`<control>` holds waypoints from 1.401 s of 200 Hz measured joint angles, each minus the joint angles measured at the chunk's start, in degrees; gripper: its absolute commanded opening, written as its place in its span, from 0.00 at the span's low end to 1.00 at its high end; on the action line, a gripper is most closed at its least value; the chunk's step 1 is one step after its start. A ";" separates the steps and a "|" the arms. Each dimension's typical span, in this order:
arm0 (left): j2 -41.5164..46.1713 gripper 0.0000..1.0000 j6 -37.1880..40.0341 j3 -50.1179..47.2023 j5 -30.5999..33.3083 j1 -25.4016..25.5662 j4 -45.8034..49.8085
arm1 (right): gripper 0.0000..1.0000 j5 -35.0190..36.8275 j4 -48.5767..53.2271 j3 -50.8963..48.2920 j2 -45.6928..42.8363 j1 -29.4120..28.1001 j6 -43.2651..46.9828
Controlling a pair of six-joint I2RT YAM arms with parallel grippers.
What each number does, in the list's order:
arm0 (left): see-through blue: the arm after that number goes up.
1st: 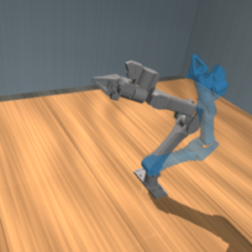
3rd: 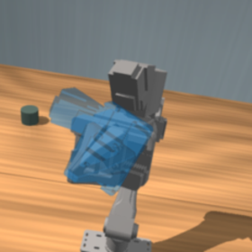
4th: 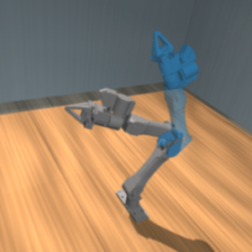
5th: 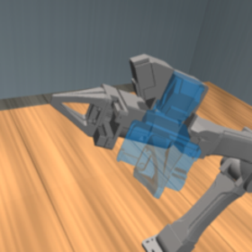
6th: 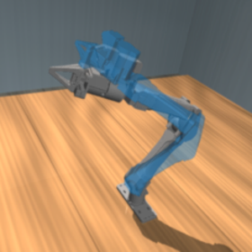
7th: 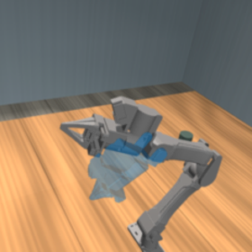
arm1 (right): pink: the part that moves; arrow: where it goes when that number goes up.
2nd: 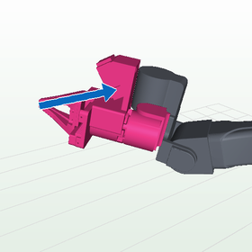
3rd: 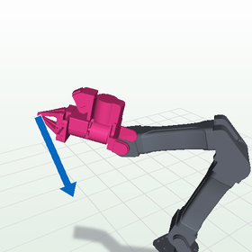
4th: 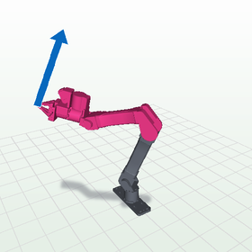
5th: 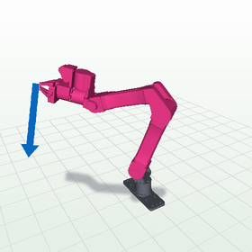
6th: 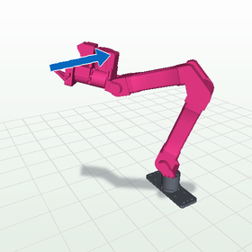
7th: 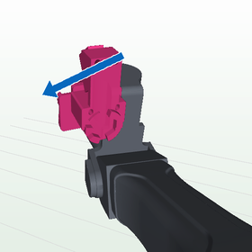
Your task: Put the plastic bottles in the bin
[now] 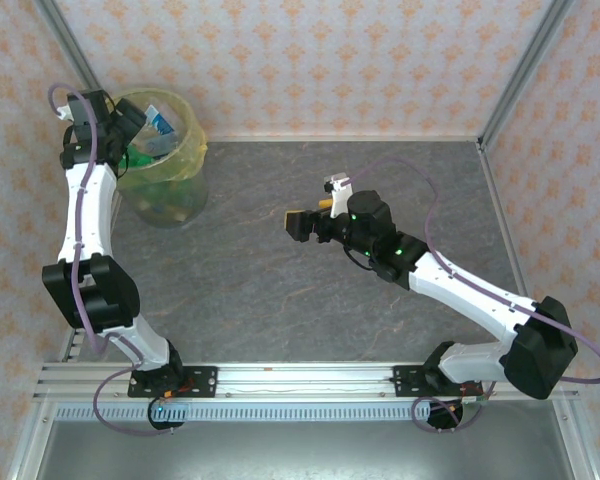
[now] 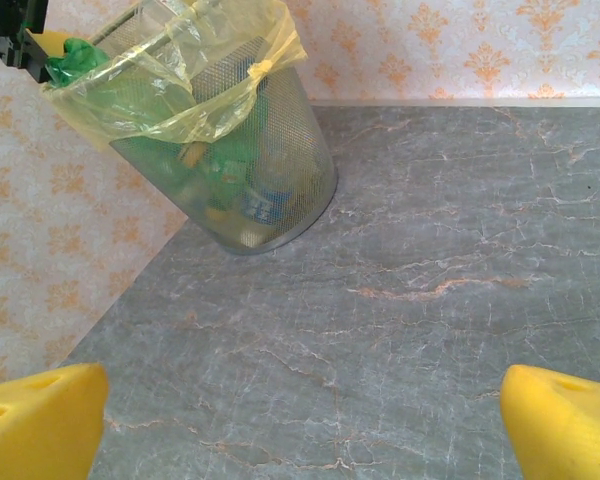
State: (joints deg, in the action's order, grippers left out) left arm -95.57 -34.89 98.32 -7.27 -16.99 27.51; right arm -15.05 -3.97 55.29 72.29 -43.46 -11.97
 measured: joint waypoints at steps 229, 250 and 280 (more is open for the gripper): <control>45.72 0.99 5.95 -57.18 16.44 26.12 -15.43 | 1.00 34.16 1.36 -5.75 -7.26 6.51 -2.64; 48.02 0.99 6.84 -65.81 21.75 26.12 -19.23 | 1.00 37.94 -0.44 -10.95 -7.19 8.28 -0.13; 46.71 0.99 10.27 -74.38 29.42 26.10 -27.08 | 1.00 41.81 -4.70 -18.56 -6.54 12.46 4.46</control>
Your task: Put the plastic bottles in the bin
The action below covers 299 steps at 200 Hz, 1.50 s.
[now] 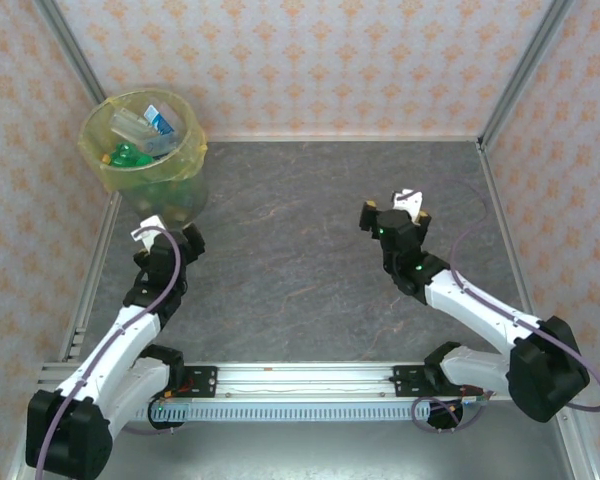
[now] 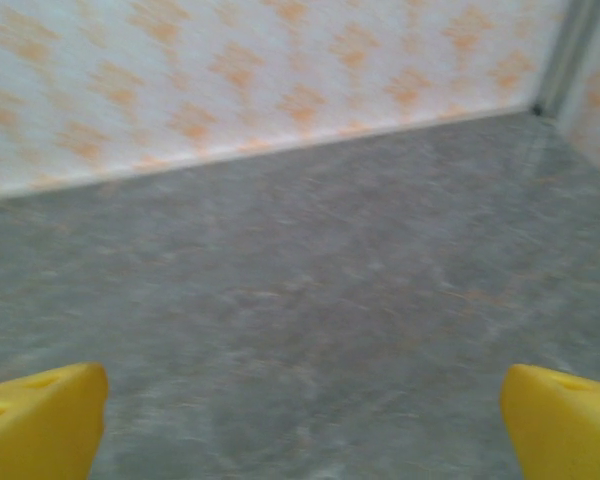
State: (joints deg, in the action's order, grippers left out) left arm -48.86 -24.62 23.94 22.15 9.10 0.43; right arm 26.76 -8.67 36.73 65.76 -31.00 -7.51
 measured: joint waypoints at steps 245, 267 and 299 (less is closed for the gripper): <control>-38.95 1.00 20.65 -13.18 -7.21 -7.65 -75.76 | 1.00 -24.02 -59.17 -24.00 21.33 27.10 11.21; -38.95 1.00 20.70 -13.18 -7.21 -7.65 -75.76 | 1.00 -24.24 -60.06 -24.00 21.33 27.32 11.17; -38.95 1.00 21.29 -13.18 -7.32 -7.65 -75.76 | 1.00 -24.26 -60.39 -24.00 21.33 27.32 11.17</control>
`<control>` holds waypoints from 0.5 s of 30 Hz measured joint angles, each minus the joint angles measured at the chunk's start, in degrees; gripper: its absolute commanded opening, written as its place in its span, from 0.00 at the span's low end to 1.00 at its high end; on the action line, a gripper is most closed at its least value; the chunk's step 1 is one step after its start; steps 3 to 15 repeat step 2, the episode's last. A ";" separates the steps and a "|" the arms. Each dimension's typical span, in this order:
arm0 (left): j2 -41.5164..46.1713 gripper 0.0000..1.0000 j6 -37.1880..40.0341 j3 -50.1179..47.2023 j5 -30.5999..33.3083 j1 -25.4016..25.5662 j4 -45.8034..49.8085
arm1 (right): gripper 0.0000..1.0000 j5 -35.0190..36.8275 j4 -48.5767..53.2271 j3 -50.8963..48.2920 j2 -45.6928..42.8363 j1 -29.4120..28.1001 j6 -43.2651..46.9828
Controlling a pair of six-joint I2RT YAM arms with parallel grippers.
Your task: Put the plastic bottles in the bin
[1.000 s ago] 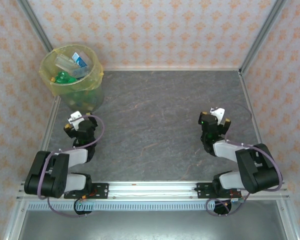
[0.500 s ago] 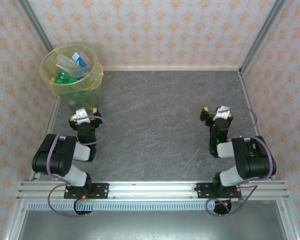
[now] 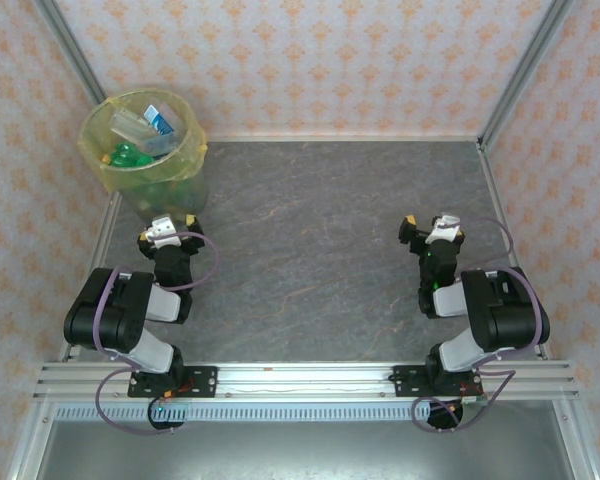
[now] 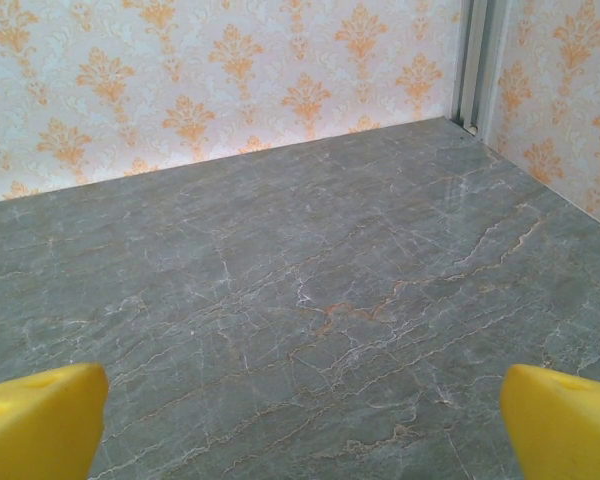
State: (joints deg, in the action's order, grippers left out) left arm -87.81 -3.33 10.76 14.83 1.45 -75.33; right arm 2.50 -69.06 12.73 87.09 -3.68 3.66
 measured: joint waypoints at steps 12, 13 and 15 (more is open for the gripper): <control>0.00 1.00 0.20 0.00 -0.13 0.00 0.00 | 1.00 -0.02 -0.02 0.00 0.00 0.00 0.00; 0.00 1.00 0.20 0.00 -0.13 0.00 0.00 | 1.00 -0.02 -0.02 0.00 0.00 0.00 0.00; 0.00 1.00 0.20 0.00 -0.13 0.00 0.00 | 1.00 -0.02 -0.02 0.00 0.00 0.00 0.00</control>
